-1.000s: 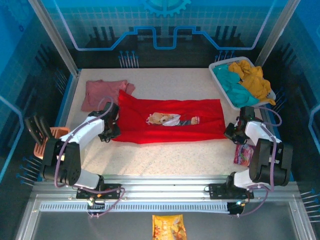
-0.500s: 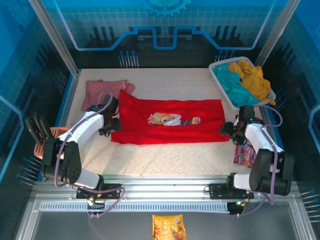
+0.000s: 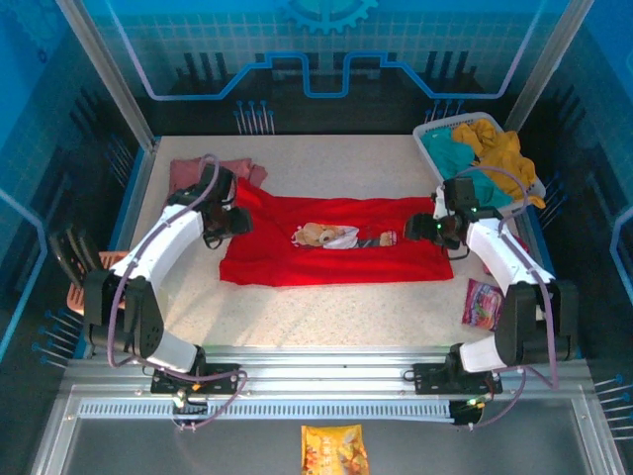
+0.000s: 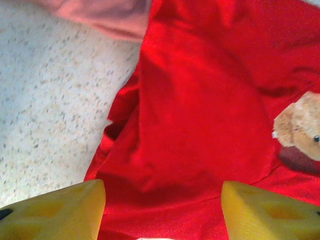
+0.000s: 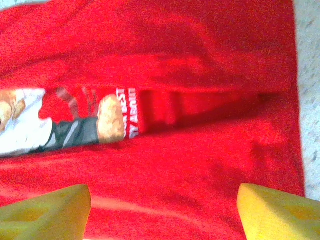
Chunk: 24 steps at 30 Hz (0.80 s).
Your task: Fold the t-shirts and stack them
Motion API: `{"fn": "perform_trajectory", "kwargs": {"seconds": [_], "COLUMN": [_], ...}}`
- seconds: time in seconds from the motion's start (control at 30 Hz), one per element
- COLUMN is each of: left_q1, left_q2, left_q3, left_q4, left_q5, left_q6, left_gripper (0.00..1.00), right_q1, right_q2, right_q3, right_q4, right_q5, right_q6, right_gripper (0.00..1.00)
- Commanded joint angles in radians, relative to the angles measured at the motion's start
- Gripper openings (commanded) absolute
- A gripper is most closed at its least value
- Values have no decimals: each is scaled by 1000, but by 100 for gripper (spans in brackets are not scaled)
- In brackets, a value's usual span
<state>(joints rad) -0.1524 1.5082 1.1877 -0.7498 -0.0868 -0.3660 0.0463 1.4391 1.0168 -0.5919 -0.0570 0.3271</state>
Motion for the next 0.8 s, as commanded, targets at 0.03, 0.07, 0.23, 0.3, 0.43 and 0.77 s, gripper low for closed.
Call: {"fn": "perform_trajectory", "kwargs": {"seconds": [0.03,0.07,0.23,0.3,0.43,0.77], "left_q1": [13,17,48,55,70,137], "left_q2": [30,29,18,5,-14,-29], "left_q3": [33,31,-15,-39,-78,-78], "left_q4": [16,21,29,29,24,34], "left_q5": [54,59,103,111,88,73], "left_q6": [28,26,20,18,1,-3], "left_gripper": [61,60,60,60,61,70], "right_q1": [-10,-13,-58,-73,-67,59], "right_q2": [77,89,116,137,148,137], "right_q3": [93,106,85,82,64,106], "right_q4": [-54,-71,-78,-85,-65,-17], "right_q5": [82,100,86,87,57,-62], "right_q6": [-36,-32,2,13,15,-30], "right_gripper": [78,78,78,78,82,92]}}
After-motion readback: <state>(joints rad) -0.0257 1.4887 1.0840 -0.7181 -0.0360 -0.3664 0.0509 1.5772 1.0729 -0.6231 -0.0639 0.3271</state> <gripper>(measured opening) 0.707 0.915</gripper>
